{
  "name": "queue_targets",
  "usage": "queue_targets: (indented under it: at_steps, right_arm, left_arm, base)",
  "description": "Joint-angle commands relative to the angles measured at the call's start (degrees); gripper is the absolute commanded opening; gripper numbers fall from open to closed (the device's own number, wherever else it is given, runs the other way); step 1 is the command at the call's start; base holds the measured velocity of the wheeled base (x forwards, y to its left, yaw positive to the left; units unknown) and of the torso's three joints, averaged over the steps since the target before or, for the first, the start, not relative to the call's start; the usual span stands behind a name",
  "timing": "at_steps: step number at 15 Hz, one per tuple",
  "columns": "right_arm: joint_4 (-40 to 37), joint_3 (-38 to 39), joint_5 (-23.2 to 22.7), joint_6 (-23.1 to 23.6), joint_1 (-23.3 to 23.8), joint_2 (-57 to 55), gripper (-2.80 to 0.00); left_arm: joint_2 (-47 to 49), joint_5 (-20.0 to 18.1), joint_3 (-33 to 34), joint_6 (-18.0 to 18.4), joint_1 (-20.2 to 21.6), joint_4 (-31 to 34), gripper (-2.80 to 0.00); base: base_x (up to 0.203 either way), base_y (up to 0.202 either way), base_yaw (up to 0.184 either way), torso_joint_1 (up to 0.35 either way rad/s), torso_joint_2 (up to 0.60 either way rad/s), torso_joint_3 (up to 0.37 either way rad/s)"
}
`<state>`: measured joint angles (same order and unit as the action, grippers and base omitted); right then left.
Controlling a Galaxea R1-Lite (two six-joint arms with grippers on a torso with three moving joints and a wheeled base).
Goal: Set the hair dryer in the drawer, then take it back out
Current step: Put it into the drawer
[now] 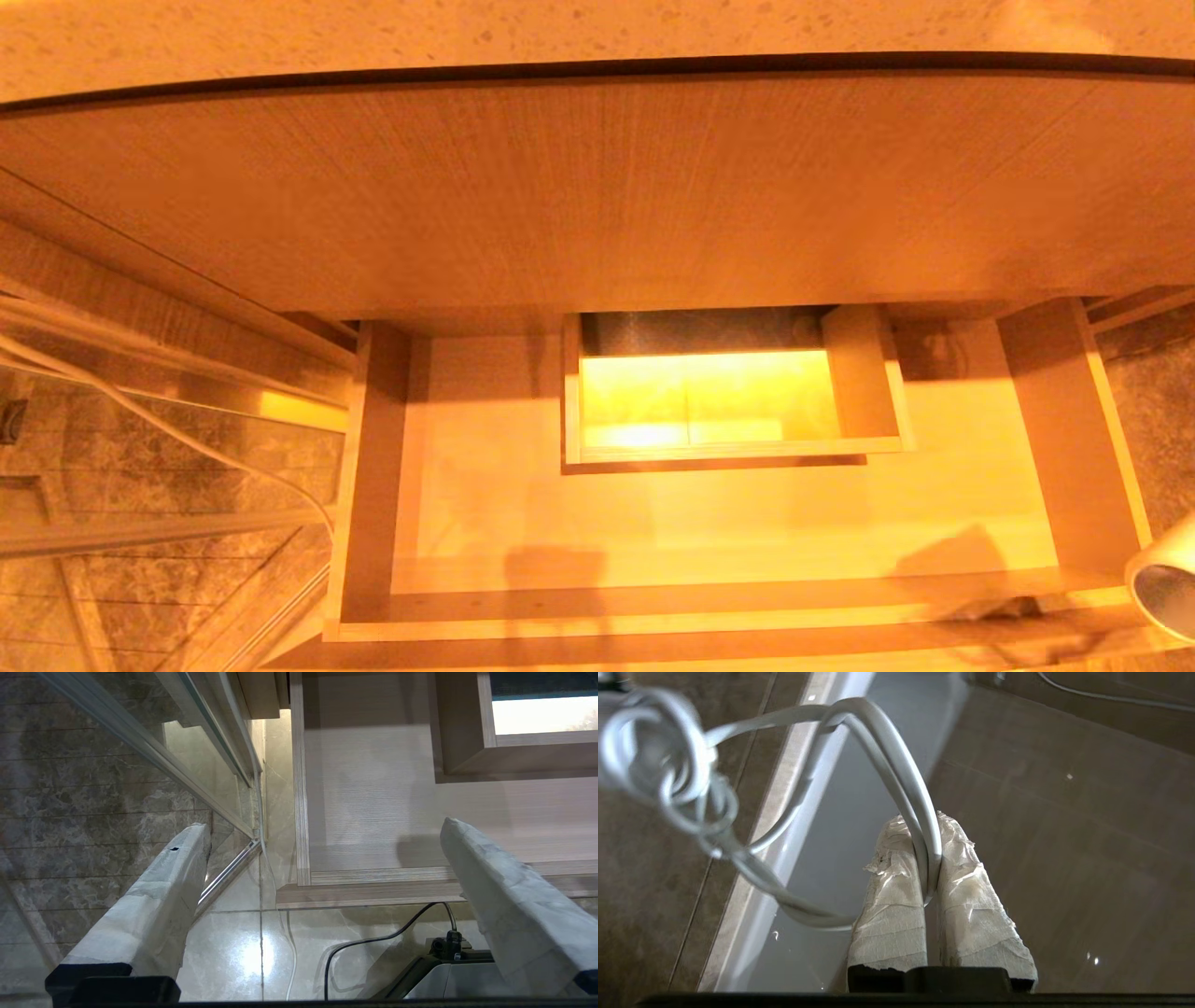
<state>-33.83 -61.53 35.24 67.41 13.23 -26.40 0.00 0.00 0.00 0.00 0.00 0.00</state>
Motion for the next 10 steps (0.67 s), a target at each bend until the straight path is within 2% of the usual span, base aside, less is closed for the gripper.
queue_targets:
  at_steps: [1,4,7,10]
  right_arm:
    - [-0.27,0.64,0.08,0.46,-0.26,-3.49,-2.80]
    - [-0.34,0.86,-1.84,0.26,-1.30,-8.66,-2.80]
    - [-0.32,0.26,-8.87,-1.07,-1.76,-12.96,-2.80]
    - [-0.17,-0.73,-11.46,-2.35,-1.87,-17.41,-2.80]
  left_arm:
    - [0.00,0.00,0.00,0.00,0.00,0.00,0.00]
    - [0.00,0.00,0.00,0.00,0.00,0.00,0.00]
    - [0.00,0.00,0.00,0.00,0.00,0.00,0.00]
    - [0.00,0.00,0.00,0.00,0.00,0.00,0.00]
  base:
    - [0.000,0.000,0.000,0.000,0.00,0.000]
    - [0.000,0.000,0.000,0.000,0.00,0.000]
    - [0.000,0.000,0.000,0.000,0.00,0.000]
    - [0.000,0.000,0.000,0.000,0.00,0.000]
